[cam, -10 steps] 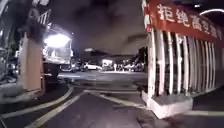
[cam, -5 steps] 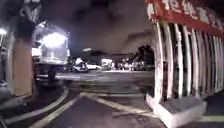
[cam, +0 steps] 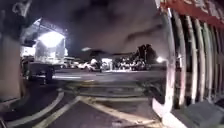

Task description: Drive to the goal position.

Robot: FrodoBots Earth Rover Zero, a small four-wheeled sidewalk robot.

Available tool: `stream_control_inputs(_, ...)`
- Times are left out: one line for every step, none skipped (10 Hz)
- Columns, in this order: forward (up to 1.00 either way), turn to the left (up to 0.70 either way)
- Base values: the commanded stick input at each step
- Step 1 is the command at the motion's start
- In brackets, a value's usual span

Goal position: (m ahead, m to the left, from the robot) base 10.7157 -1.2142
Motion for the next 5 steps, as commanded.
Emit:
stream_control_inputs(0.45,0.0)
stream_control_inputs(0.45,0.0)
stream_control_inputs(0.45,0.0)
stream_control_inputs(0.45,0.0)
stream_control_inputs(0.45,0.0)
